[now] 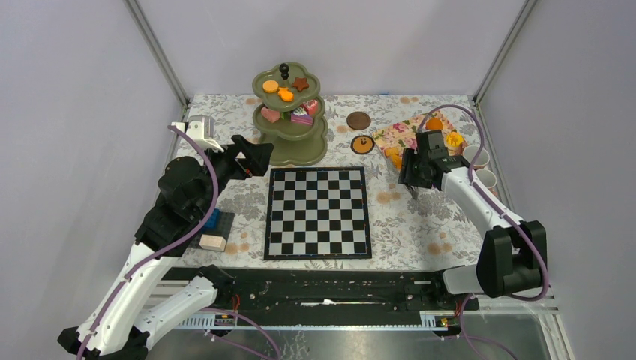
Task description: Serve the afternoon tea
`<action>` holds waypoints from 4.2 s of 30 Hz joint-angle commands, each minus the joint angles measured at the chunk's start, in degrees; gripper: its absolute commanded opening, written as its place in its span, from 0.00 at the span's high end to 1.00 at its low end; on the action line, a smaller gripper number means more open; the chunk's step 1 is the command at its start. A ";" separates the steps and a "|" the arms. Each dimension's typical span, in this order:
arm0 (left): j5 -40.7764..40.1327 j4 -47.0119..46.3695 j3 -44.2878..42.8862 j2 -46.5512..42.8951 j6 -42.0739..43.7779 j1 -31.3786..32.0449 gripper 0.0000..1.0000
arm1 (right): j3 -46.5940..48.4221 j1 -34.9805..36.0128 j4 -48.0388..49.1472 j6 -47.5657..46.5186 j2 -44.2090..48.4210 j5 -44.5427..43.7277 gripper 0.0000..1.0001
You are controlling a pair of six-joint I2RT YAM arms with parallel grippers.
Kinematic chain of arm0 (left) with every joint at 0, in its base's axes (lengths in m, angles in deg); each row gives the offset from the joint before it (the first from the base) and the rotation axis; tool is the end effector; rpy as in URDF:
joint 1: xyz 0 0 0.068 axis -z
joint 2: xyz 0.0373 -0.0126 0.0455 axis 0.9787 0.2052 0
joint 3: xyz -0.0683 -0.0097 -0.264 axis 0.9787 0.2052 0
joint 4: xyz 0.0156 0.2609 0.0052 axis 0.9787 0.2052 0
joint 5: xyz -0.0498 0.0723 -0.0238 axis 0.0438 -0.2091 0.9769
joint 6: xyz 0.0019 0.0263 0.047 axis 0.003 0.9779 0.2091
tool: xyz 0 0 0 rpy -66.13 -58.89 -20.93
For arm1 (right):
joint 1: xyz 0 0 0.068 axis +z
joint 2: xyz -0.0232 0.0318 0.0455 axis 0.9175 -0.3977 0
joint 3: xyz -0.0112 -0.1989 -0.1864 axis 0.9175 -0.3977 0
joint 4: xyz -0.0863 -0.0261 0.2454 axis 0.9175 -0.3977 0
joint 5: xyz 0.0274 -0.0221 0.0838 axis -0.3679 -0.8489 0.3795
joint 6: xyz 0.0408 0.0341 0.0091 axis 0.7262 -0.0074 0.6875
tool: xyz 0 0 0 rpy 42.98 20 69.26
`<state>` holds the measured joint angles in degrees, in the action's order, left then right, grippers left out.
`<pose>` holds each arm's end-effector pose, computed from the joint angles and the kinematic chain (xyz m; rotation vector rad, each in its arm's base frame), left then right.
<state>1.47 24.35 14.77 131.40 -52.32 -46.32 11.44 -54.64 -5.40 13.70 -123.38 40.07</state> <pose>0.1275 -0.0717 0.4222 -0.0567 1.6560 -0.6293 0.2816 0.0582 0.2510 0.1258 2.4420 0.1852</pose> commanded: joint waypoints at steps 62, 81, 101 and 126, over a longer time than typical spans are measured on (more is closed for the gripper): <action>1.15 -2.14 0.50 -0.12 0.05 0.16 0.01 | 0.42 -2.40 4.56 0.31 -4.30 -1.68 0.50; 0.53 -1.53 0.17 -0.96 0.49 0.14 0.01 | 0.51 -2.41 5.20 1.35 0.90 -5.66 0.69; -0.63 -0.69 -0.28 -2.13 1.25 0.15 0.01 | 2.49 -7.70 7.80 4.74 3.06 0.21 0.77; -2.87 0.76 -2.72 -3.26 2.16 0.15 0.01 | 45.30 8.16 23.06 21.23 -21.22 24.11 0.80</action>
<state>-0.33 25.61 14.64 129.21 -50.62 -46.34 47.50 -49.53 12.39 31.40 -139.25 61.04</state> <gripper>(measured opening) 0.990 0.362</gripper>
